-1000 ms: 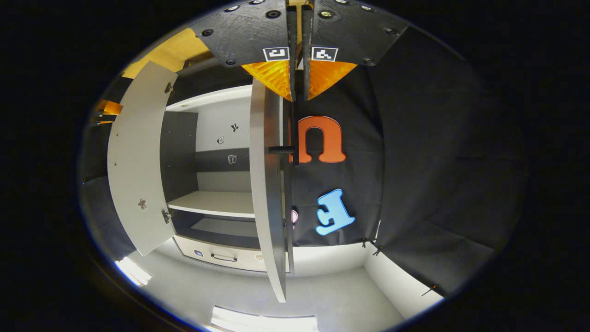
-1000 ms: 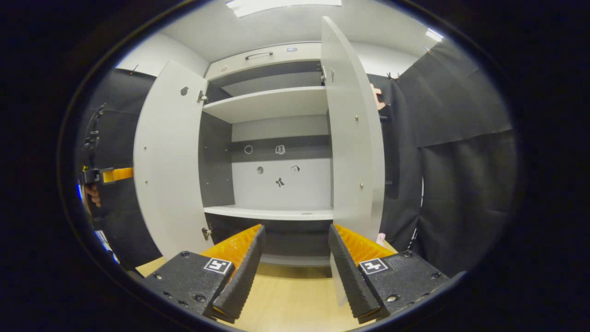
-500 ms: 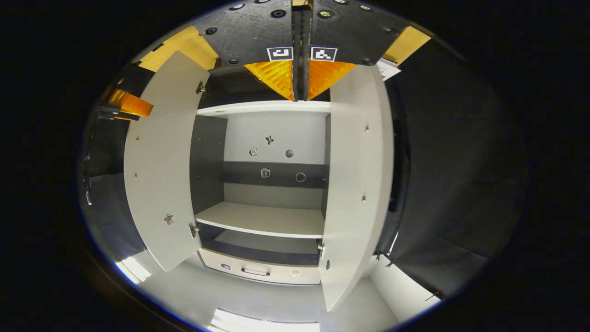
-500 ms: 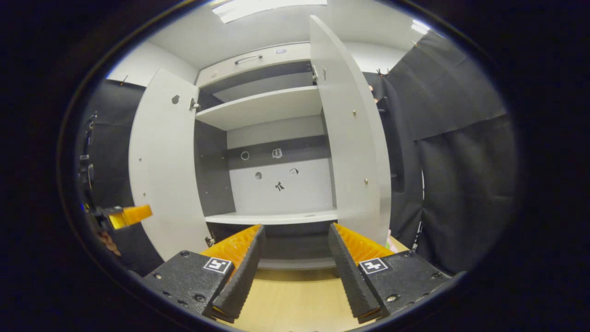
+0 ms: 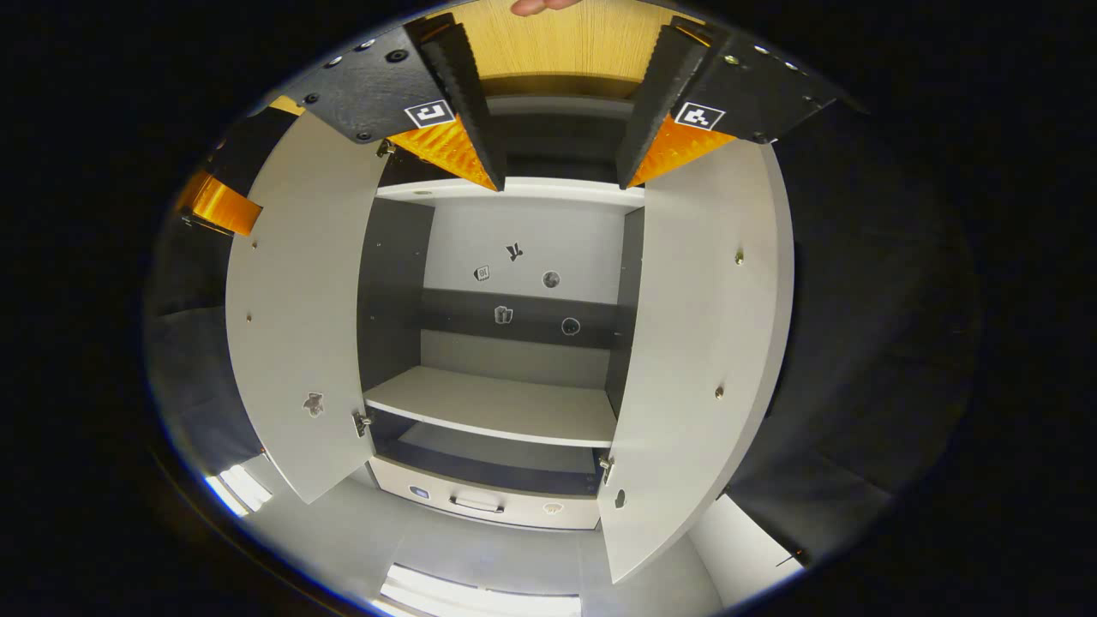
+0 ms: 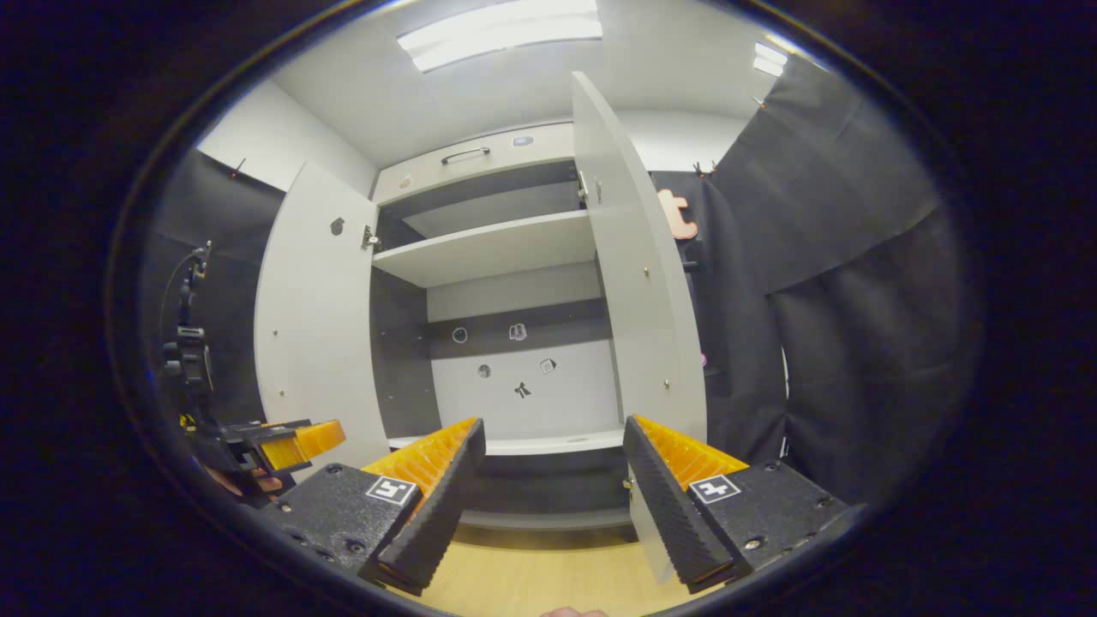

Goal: Open the right door of the double-door shoe cabinet with the right hand, and open the left door with the left hand.

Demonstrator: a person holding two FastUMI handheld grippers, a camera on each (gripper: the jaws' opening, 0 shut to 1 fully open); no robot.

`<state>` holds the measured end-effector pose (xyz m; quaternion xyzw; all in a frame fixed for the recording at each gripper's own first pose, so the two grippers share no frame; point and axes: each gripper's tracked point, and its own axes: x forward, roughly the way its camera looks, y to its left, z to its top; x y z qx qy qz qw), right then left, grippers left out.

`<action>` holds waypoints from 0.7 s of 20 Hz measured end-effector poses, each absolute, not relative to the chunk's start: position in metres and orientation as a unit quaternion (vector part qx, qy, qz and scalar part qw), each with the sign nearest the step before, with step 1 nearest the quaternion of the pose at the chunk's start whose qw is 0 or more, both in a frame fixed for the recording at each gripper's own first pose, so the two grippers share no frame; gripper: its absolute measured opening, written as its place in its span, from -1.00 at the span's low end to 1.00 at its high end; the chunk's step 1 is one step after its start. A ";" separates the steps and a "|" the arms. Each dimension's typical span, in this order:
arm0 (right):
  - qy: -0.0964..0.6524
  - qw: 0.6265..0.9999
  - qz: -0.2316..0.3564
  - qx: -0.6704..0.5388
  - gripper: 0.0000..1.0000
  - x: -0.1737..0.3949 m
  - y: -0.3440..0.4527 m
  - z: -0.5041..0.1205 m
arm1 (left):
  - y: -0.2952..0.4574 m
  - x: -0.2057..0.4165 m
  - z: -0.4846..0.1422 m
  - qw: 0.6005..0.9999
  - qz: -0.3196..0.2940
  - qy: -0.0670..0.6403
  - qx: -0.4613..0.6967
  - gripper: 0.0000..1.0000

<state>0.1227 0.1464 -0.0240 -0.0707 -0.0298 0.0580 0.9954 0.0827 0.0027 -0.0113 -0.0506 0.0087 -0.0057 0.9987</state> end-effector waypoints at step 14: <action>-0.015 0.995 0.047 -0.083 1.00 0.119 0.135 -0.037 | -0.044 0.062 -0.012 0.999 -0.038 0.000 -0.035 0.84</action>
